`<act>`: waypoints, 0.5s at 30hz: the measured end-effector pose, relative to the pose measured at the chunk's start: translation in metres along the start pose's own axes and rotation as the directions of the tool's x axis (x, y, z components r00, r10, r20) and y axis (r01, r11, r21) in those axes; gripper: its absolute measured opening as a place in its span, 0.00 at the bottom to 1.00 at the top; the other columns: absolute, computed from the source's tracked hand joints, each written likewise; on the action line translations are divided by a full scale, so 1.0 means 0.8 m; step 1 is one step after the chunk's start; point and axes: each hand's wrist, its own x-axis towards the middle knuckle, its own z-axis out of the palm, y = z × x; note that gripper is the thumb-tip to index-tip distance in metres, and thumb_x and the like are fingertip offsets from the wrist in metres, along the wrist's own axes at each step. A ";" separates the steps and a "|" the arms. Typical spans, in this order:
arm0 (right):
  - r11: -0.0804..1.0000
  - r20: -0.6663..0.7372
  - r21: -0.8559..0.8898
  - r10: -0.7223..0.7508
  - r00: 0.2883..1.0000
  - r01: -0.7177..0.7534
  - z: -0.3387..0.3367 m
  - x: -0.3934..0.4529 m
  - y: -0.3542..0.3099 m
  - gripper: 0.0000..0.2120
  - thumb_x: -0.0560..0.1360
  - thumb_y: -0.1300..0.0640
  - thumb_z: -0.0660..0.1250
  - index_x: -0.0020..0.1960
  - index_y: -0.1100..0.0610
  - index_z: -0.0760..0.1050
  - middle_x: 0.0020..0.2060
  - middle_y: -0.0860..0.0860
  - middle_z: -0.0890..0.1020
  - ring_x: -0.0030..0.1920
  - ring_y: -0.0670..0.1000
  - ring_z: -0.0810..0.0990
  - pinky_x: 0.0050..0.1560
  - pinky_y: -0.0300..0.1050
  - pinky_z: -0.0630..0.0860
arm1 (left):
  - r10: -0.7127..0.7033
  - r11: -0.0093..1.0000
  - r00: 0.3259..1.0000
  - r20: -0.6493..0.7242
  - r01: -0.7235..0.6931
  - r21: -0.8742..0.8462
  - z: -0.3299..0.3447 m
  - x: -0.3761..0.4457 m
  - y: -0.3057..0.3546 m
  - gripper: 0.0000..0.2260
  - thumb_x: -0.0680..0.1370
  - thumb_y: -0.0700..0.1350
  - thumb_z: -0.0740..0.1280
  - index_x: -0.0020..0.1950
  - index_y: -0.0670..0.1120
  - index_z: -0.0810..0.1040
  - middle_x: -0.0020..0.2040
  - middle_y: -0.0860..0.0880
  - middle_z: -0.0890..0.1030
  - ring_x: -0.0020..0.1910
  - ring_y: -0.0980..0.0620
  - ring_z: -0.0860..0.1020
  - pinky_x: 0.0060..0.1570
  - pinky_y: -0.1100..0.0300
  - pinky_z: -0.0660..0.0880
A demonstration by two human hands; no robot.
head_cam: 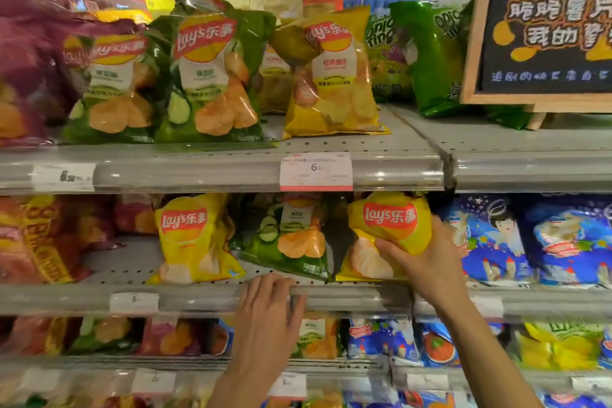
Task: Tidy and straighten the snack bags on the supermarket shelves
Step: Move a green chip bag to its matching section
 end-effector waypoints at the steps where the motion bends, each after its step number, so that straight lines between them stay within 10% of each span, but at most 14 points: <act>1: 1.000 0.003 -0.004 0.005 1.000 -0.005 0.007 0.008 0.001 0.34 0.63 0.50 0.84 0.63 0.55 0.73 0.47 0.43 0.79 0.46 0.48 0.79 0.42 0.40 0.72 | 0.020 1.000 1.000 0.004 -0.020 0.012 0.000 -0.002 -0.007 0.10 0.78 0.53 0.69 0.55 0.49 0.82 0.51 0.52 0.79 0.53 0.49 0.77 0.57 0.53 0.75; 10: 0.982 0.209 0.047 0.169 0.963 -0.183 0.028 0.016 0.045 0.34 0.66 0.47 0.82 0.66 0.49 0.70 0.54 0.45 0.81 0.56 0.51 0.82 0.55 0.48 0.78 | 0.043 0.999 0.999 0.026 -0.043 0.019 0.004 -0.006 -0.013 0.10 0.78 0.53 0.67 0.56 0.50 0.79 0.51 0.53 0.76 0.52 0.51 0.76 0.56 0.54 0.75; 15: 0.973 0.263 -0.076 0.232 0.936 -0.220 0.026 0.014 0.035 0.35 0.68 0.42 0.79 0.69 0.49 0.67 0.52 0.43 0.78 0.51 0.48 0.78 0.46 0.41 0.72 | -0.015 0.999 0.998 0.066 0.018 -0.039 -0.001 -0.008 -0.009 0.11 0.80 0.52 0.65 0.60 0.50 0.78 0.55 0.53 0.76 0.57 0.51 0.75 0.62 0.55 0.72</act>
